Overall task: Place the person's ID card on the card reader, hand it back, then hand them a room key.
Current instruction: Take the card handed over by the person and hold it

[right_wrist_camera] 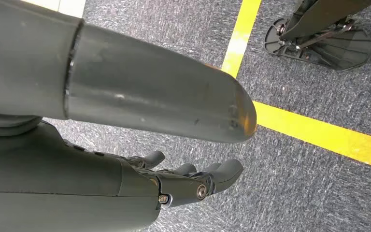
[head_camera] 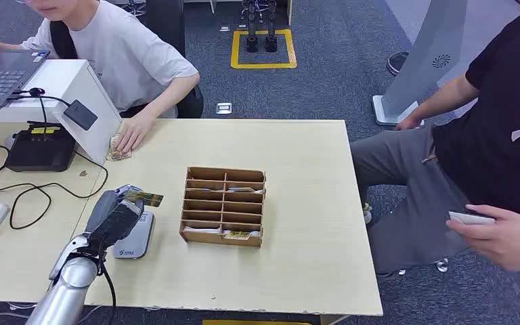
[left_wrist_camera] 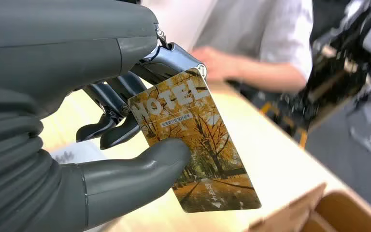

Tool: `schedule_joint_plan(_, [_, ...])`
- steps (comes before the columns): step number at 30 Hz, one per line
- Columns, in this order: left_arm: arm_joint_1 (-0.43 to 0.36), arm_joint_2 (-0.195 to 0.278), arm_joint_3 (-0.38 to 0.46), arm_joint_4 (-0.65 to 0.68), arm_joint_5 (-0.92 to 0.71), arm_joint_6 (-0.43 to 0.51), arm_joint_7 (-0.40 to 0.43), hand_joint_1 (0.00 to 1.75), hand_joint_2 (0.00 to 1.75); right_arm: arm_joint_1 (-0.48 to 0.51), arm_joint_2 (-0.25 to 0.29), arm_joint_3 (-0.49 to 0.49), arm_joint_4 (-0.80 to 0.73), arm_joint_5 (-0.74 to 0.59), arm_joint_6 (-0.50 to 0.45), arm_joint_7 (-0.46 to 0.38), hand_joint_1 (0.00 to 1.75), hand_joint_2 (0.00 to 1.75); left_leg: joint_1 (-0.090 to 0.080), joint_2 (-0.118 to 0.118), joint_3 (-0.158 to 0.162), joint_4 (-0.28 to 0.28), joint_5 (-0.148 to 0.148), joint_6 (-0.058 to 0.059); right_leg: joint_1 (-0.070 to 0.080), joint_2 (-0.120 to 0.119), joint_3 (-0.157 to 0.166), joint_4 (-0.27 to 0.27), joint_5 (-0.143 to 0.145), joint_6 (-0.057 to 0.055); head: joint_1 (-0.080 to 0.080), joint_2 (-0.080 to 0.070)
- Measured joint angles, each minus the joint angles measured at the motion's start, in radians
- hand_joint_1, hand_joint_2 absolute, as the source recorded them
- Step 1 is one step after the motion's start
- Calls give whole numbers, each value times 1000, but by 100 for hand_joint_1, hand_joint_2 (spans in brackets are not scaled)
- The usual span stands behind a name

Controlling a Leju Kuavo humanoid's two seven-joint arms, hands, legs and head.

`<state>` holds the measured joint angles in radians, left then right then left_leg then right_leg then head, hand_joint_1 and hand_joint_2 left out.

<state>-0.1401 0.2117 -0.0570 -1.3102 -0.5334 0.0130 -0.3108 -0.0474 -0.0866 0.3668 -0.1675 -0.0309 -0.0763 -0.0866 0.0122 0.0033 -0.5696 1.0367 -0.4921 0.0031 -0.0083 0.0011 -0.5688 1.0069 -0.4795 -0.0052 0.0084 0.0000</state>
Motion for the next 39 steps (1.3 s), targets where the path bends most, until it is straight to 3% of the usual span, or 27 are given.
schedule_joint_plan(9, [-1,43,-13,23,-118,-23,48,175,175,0,0,-2,0,-8,0,-8,0,0,0,0,0,0,0,0,0,0,0,0,0,0,0,0])
schedule_joint_plan(18, [-18,59,-26,96,-232,35,93,175,175,0,0,-3,0,-6,-7,-7,0,0,0,0,0,0,0,0,0,0,0,0,0,0,0,0])
schedule_joint_plan(35, [-7,88,-25,115,-257,40,107,175,175,1,0,-3,0,-2,-8,-8,0,0,0,0,0,0,0,0,0,0,0,0,0,0,0,0])
schedule_joint_plan(37, [-2,89,-22,115,-220,16,85,175,175,2,0,-3,0,0,-7,-8,0,0,0,0,0,0,0,0,0,0,0,0,0,0,0,0])
schedule_joint_plan(39, [14,85,-10,100,-82,-66,10,175,175,2,0,-3,0,1,-4,-8,0,0,0,0,0,0,0,0,0,0,0,0,0,0,0,0])
